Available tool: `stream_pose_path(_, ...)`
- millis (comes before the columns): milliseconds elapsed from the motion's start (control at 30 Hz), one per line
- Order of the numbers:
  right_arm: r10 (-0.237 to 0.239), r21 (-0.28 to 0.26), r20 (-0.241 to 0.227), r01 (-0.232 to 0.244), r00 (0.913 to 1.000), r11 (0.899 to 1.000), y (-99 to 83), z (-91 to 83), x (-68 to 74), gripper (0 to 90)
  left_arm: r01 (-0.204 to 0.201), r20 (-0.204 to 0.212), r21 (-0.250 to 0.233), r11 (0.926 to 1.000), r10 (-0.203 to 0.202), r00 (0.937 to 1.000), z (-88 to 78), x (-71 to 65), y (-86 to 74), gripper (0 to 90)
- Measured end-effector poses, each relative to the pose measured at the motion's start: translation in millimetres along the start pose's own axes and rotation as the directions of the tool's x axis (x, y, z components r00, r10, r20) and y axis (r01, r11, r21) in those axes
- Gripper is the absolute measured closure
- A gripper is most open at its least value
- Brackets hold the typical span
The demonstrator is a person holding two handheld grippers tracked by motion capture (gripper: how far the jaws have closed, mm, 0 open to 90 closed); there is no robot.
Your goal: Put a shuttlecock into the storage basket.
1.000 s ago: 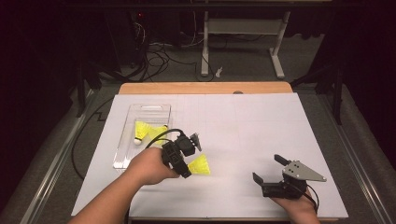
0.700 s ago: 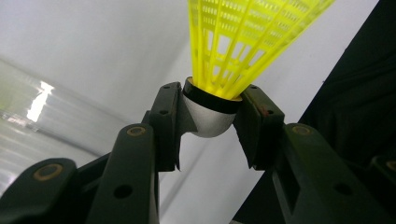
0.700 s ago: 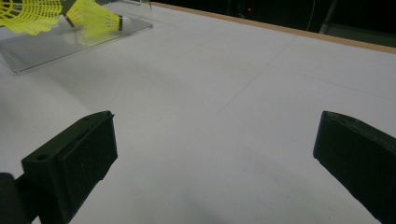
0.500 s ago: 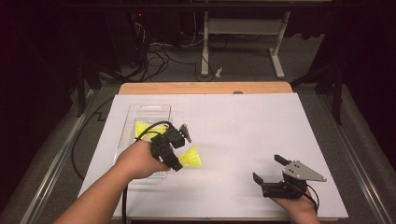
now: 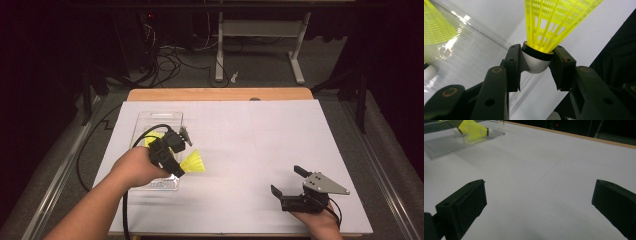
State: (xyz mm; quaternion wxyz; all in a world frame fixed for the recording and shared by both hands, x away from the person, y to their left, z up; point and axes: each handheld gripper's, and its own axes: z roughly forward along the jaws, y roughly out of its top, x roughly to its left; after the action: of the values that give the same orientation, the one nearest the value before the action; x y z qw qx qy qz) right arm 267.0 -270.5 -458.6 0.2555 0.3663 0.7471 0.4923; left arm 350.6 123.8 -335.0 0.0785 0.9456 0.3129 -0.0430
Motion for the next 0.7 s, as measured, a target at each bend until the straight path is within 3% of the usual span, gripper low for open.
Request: stream_pose_path(700,-0.003,0.005,-0.002,0.003,1.0000,1.000,-0.2,0.8,0.6,0.2,0.091,-0.020,-0.010,0.9958,-0.091,0.9956,-5.3,29.0,-37.1,63.0)
